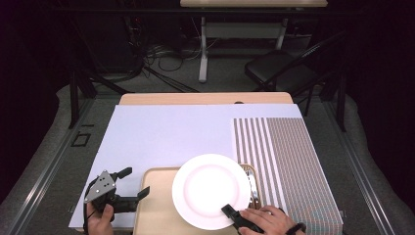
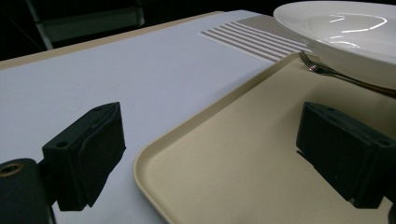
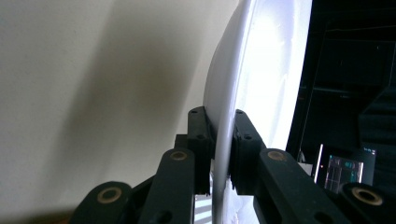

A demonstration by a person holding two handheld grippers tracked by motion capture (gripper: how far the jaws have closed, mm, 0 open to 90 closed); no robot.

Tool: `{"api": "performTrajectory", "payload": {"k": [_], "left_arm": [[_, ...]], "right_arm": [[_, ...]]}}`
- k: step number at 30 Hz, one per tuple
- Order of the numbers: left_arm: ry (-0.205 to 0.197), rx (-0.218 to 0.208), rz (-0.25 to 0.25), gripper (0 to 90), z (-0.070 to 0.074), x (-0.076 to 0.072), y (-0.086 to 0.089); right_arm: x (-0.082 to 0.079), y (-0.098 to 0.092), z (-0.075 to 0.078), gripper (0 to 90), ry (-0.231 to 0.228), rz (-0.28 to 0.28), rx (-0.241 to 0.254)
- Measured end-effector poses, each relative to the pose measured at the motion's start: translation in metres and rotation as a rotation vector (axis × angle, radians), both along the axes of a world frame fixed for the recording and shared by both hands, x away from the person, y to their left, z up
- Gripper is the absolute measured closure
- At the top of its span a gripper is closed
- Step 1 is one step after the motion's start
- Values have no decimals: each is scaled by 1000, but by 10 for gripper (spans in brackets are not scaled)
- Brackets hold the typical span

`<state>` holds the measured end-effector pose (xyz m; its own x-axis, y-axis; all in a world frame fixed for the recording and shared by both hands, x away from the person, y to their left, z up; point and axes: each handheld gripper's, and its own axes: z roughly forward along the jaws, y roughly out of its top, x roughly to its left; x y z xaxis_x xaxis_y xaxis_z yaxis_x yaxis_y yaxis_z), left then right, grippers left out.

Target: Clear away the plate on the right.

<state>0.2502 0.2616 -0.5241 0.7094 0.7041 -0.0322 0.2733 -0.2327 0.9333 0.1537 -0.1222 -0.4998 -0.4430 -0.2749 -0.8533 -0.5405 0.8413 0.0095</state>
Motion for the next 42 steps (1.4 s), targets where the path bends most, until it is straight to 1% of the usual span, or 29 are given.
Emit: {"api": "performTrajectory", "payload": {"k": [2,4,6,8,9,10,11,13,14,15,18,19,20,21,22,23,24,26,27,29,30,32,36,37,39,42], "left_arm": [[0,-1,1,82,0,0,0],[1,-2,1,82,0,0,0],[1,-3,1,82,0,0,0],[5,-4,-1,82,0,1,0],[5,-4,-2,82,0,0,0],[3,-4,0,82,0,0,0],[2,-5,-1,82,0,0,1],[2,-6,0,82,0,0,1],[2,-5,0,82,0,0,1],[2,-6,-2,82,0,0,1],[2,-6,-2,82,0,0,1],[1,-5,-3,82,0,0,1],[1,-5,-3,82,0,0,1],[1,-4,-3,82,0,0,1],[3,-5,-2,82,0,0,1],[4,-5,-2,82,0,0,1],[4,-6,-3,82,0,1,1],[4,-4,-2,82,0,1,1],[5,-5,-3,82,0,1,1],[5,-6,-2,82,0,1,1],[5,-5,-2,82,0,1,1],[5,-7,-2,82,0,0,1],[6,-6,-2,82,-1,1,0],[6,-6,-2,82,-1,1,0],[6,-6,-2,82,-1,1,0],[6,-6,-1,82,-1,1,1]], "right_arm": [[0,3,-2,808,6,16,-2],[-1,5,-6,809,23,8,-1],[-1,8,-10,808,29,17,-13],[0,11,-15,808,44,38,-17],[0,12,-17,807,51,34,-28],[0,14,-20,806,58,35,-29],[1,15,-23,806,65,58,-21],[0,16,-26,806,71,35,-35],[0,18,-27,806,73,45,-41],[0,18,-29,806,80,36,-40],[2,19,-33,806,92,42,-41],[3,19,-35,806,102,35,-32],[3,20,-35,805,96,39,-50],[4,20,-36,805,101,40,-47],[5,21,-36,804,95,51,-60],[5,21,-38,805,109,35,-46],[5,22,-39,804,110,42,-49],[6,23,-42,804,121,36,-46],[6,23,-42,802,118,36,-55],[6,24,-44,804,127,30,-52],[7,25,-45,804,128,38,-49],[7,25,-45,805,133,31,-48],[7,25,-46,809,145,34,-50],[7,24,-47,811,160,25,-38],[8,25,-46,812,160,41,-45],[9,26,-45,813,181,30,-45]]}}
